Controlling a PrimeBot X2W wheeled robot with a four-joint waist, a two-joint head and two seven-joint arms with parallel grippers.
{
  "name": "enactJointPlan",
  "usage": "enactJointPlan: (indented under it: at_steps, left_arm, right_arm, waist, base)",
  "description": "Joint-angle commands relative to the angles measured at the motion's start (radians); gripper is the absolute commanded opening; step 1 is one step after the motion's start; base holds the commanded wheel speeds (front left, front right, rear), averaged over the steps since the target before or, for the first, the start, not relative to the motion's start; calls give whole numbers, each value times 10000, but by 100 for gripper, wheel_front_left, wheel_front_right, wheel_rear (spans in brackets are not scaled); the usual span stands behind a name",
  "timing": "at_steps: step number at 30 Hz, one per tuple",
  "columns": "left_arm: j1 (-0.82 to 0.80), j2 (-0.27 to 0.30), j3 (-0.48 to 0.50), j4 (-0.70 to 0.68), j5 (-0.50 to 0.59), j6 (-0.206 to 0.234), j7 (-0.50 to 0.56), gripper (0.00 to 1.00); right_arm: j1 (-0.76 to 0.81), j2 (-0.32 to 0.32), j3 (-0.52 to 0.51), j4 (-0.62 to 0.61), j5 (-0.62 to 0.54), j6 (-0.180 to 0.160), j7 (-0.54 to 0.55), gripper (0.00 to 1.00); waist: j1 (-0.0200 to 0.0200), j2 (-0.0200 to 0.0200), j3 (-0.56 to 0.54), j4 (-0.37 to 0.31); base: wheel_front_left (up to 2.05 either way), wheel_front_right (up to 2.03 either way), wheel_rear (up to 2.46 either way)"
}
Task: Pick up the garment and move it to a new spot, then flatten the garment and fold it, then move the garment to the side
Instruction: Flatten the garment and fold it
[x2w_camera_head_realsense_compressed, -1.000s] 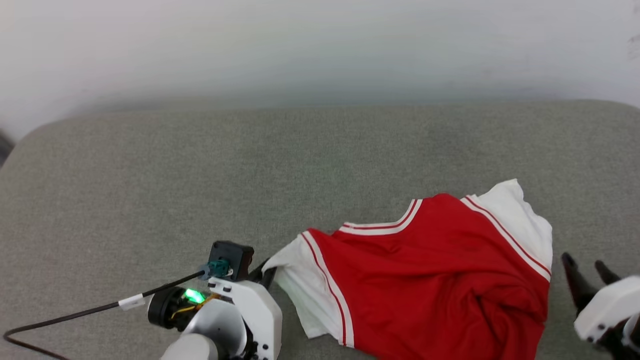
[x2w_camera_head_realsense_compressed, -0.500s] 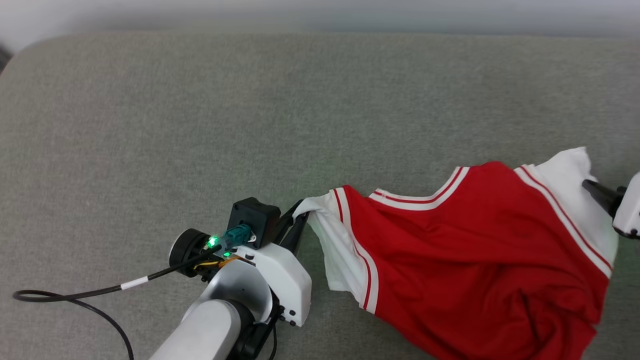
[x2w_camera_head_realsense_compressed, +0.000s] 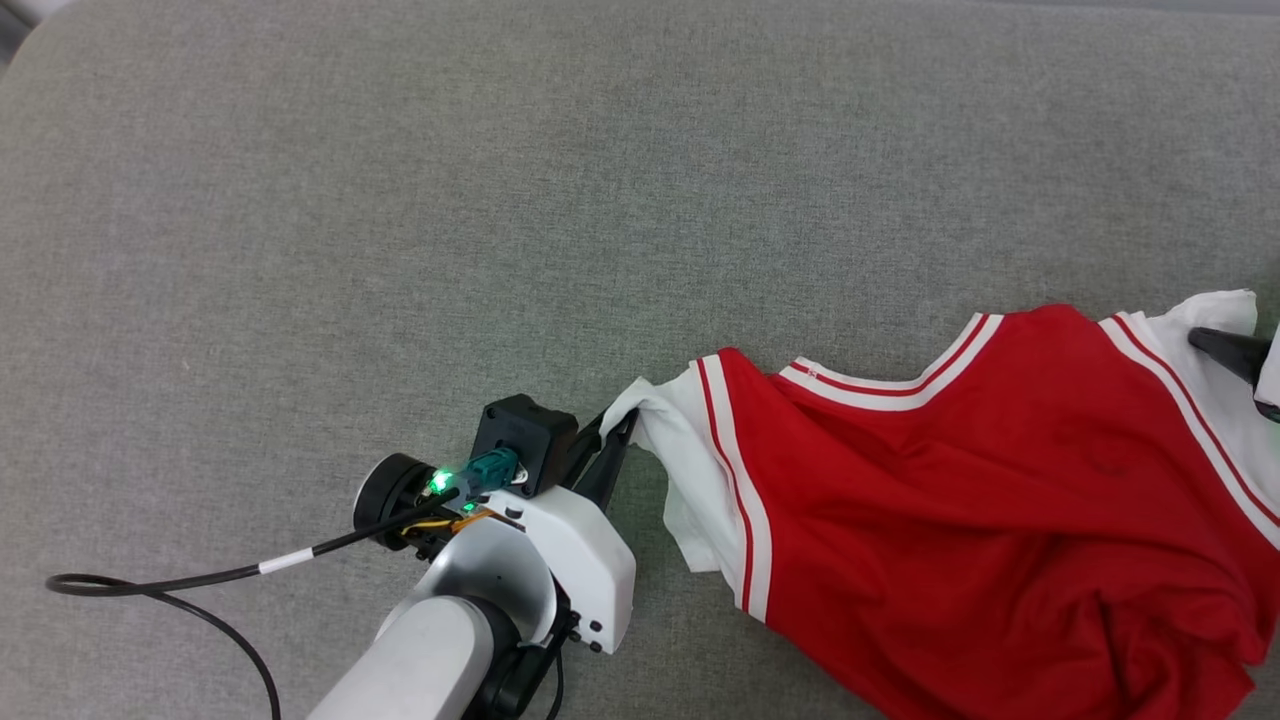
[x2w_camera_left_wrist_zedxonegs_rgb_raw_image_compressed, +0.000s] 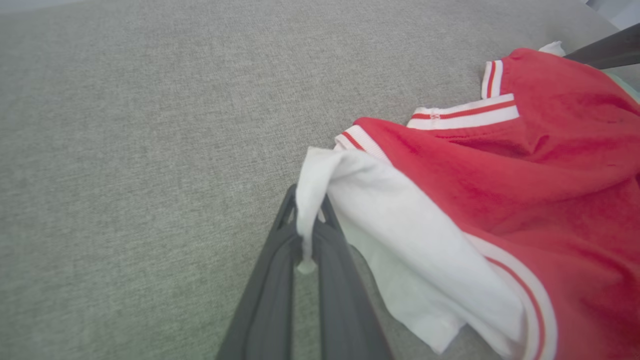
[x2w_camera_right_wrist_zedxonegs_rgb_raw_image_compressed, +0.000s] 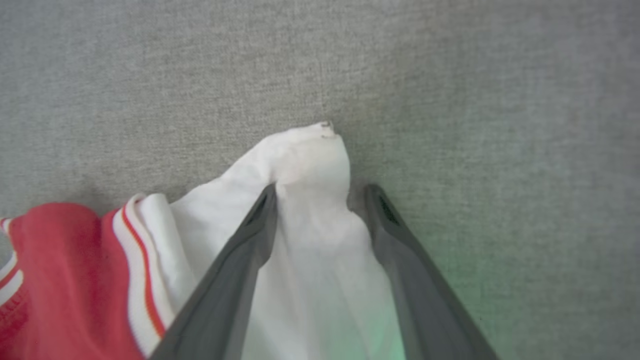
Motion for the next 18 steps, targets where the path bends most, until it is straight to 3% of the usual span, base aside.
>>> enactJointPlan:
  at_steps: [1,9,18]
  left_arm:
    - [-148,36,21,46,-18,-11,-57,0]
    - [13,245,343,335,-218,90,-245,0]
    - [-792,559,1100,997,-654,-113,-486,0]
  right_arm:
    - [636,535,426,694,77,1,318,0]
    - [292,-161,948,-337,-23,1,-414,0]
    - [462,-262,1515,-958,-353,-1,-1678,0]
  waist:
    - [0,0,-69,-26]
    - [0,0,-975,-313]
    - [0,0,-2526,-849]
  base:
    - [0,0,0]
    - [0,0,0]
    - [0,0,0]
